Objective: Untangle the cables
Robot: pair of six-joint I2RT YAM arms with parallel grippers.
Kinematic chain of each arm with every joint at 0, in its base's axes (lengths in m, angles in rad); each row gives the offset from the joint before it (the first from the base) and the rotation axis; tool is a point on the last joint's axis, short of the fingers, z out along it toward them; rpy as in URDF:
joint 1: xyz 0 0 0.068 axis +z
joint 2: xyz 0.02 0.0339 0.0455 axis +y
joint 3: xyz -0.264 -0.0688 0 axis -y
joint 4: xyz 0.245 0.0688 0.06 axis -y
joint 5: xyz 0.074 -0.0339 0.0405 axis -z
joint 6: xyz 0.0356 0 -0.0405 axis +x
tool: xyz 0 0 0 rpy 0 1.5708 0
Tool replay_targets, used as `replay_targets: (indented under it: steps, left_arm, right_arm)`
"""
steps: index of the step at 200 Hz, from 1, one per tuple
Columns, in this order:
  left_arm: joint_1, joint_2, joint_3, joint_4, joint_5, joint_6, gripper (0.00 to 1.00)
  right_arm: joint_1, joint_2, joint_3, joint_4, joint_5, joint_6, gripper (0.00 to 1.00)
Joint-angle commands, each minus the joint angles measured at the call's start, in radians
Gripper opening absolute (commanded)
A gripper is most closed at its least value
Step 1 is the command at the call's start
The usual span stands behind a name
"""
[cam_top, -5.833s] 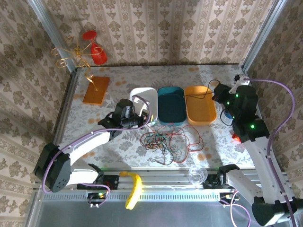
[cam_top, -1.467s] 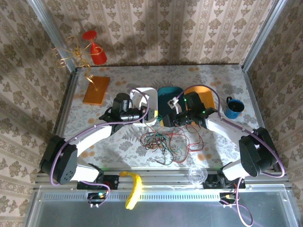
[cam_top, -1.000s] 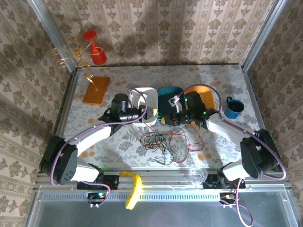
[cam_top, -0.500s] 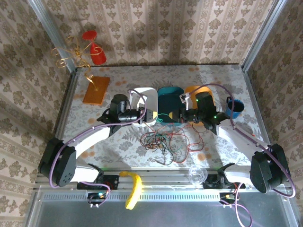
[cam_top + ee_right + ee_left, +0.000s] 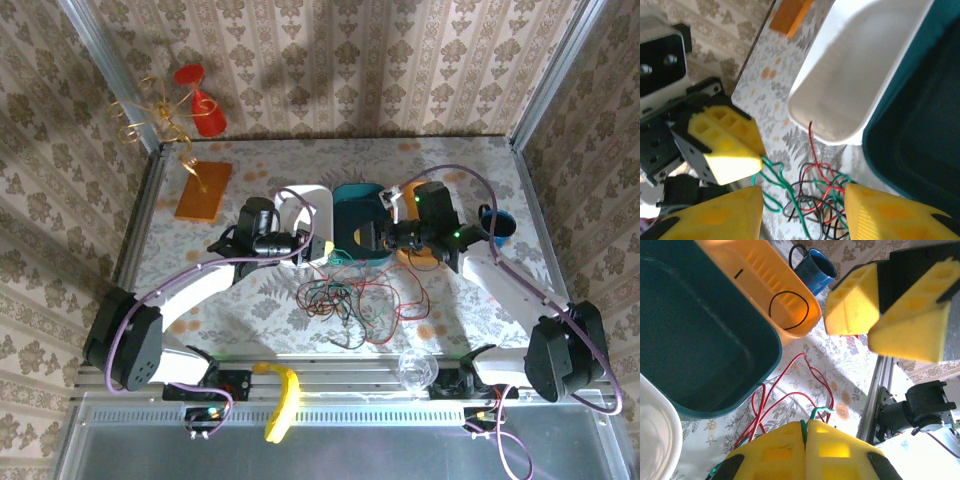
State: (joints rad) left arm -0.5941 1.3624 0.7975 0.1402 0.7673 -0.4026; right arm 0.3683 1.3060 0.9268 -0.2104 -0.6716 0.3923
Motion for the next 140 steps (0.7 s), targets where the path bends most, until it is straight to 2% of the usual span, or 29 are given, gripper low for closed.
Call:
replay_targets:
  steps: [1,53,94,114,131,136,140]
  left_arm:
    - [-0.001,0.003,0.040,-0.023,0.033,0.039,0.00]
    - [-0.001,0.003,0.049,-0.022,0.029,0.036,0.00]
    - [-0.001,0.004,0.048,-0.013,0.026,0.030,0.00]
    - [-0.001,0.006,0.045,-0.007,0.027,0.024,0.00]
    - [-0.001,0.006,0.043,-0.013,0.023,0.021,0.00]
    - [0.000,0.004,0.042,-0.014,0.019,0.016,0.07]
    - [0.003,0.003,0.039,-0.011,0.015,0.011,0.17]
  right_arm:
    - [0.015,0.047,0.014,-0.104,-0.098,-0.059,0.49]
    - [0.051,0.127,0.004,-0.061,-0.126,-0.050,0.44]
    - [0.085,0.175,0.029,-0.027,-0.140,-0.039,0.27]
    - [0.092,0.176,0.034,-0.015,-0.111,-0.032,0.11]
    - [0.092,0.157,0.032,-0.020,-0.070,-0.039,0.04]
    - [0.090,0.151,0.031,-0.021,-0.063,-0.041,0.03]
    - [0.090,0.147,0.030,-0.024,-0.057,-0.043,0.03]
